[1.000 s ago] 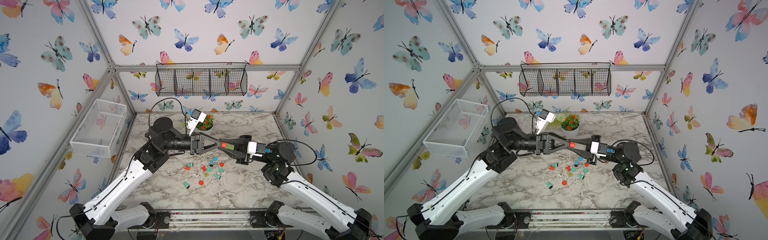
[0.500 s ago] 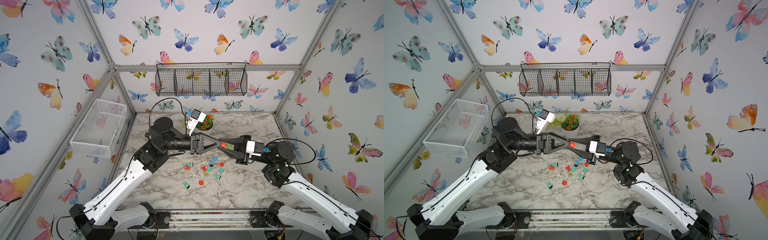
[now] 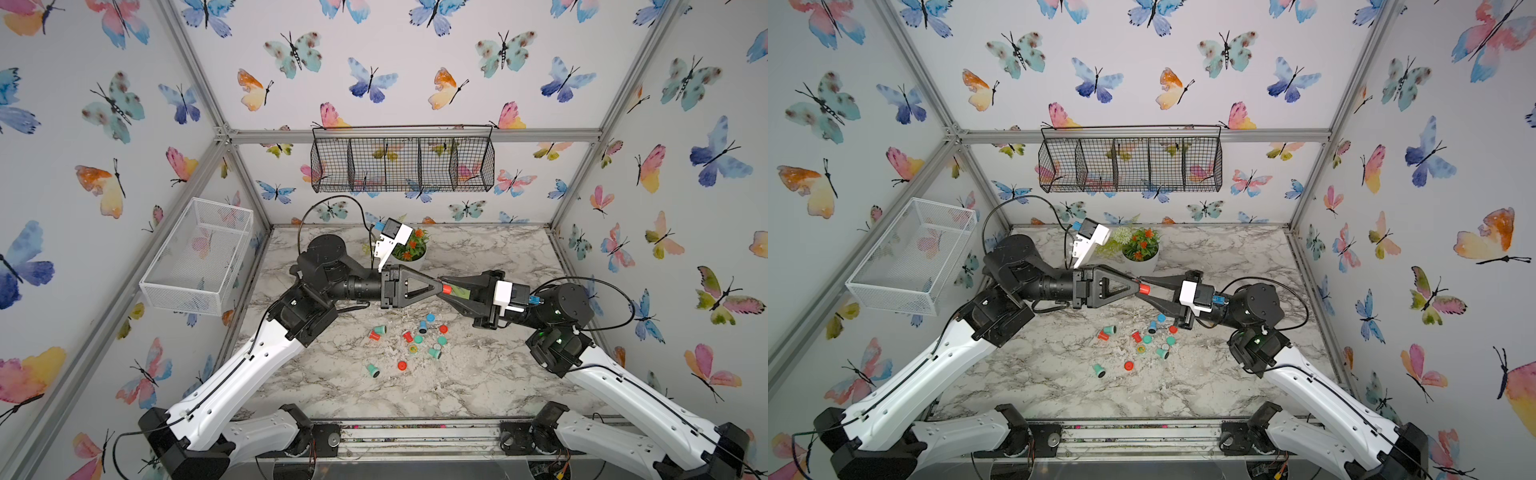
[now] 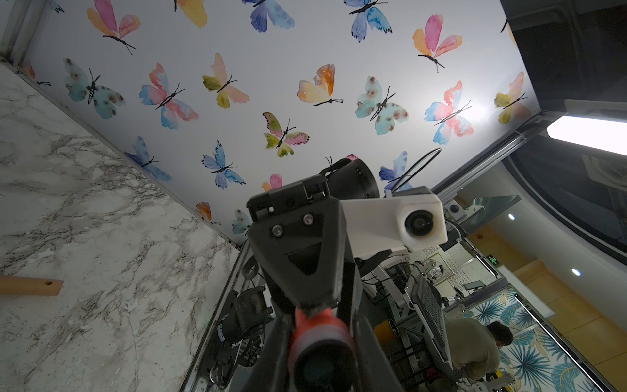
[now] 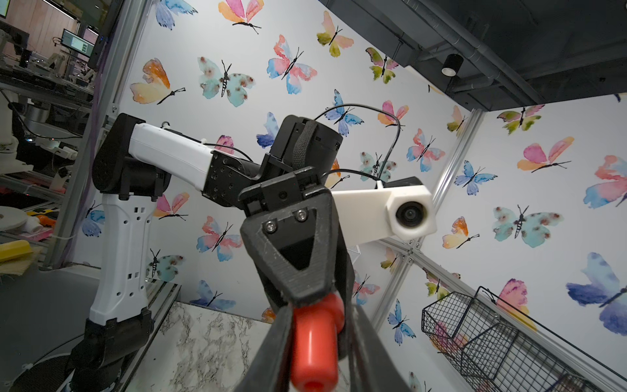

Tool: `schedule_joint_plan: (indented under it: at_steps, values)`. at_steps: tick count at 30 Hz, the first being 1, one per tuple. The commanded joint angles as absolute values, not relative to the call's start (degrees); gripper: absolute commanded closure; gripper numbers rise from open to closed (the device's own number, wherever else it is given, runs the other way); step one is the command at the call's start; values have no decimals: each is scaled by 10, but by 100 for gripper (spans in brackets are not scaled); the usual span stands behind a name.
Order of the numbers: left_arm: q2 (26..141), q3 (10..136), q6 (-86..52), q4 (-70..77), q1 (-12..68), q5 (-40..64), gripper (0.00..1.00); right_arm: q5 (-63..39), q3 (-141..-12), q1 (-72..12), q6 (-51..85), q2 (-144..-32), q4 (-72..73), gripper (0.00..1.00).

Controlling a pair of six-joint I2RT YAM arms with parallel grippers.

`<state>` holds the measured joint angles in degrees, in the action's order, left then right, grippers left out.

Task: Close the stamp cap
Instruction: Adjust the stamp.

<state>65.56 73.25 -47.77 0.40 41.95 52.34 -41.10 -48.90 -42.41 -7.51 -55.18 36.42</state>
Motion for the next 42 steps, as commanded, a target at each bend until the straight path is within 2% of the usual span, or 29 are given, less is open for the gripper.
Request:
schedule_joint_plan:
  at_steps: [1, 20, 24, 30, 33, 35, 39, 42]
  values:
    - [651, 734, -471, 10, 424, 539, 90, -383, -495, -425, -65, -556, 369, 70]
    - [645, 736, -468, 27, 424, 541, 91, -384, -503, -425, -27, -565, 355, 73]
    - [645, 733, -466, 28, 424, 539, 91, -384, -505, -425, -19, -565, 354, 76]
    - [645, 731, -465, 29, 423, 535, 90, -387, -507, -425, -12, -567, 359, 90]
    - [644, 731, -458, 22, 424, 521, 81, -390, -509, -425, -8, -567, 361, 96]
    - [645, 741, -441, -6, 424, 498, 65, -389, -508, -425, -6, -567, 359, 97]
    - [644, 763, -406, -68, 413, 442, 44, -369, -505, -425, -9, -561, 335, 98]
    - [638, 766, -405, -90, 375, 428, 41, -344, -506, -426, -16, -557, 299, 98]
